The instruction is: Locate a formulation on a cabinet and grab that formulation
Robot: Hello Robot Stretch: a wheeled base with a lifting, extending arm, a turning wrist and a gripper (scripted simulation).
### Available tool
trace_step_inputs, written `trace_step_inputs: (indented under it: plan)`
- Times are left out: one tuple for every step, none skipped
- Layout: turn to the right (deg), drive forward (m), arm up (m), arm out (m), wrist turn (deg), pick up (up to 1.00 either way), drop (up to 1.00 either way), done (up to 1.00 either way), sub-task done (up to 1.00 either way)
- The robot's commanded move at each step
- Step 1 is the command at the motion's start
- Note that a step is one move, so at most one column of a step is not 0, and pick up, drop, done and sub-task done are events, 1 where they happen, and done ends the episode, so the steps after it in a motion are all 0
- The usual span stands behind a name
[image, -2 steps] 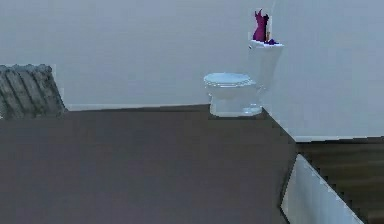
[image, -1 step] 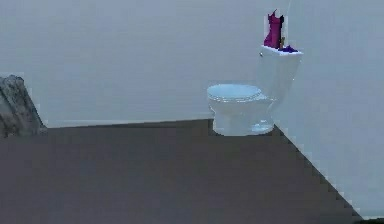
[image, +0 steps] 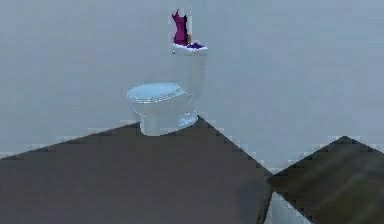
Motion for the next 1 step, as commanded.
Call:
trace_step_inputs:
  plan:
    - [0.0,0.4,0.0,0.0,0.0,0.0,0.0,0.0,0.0]
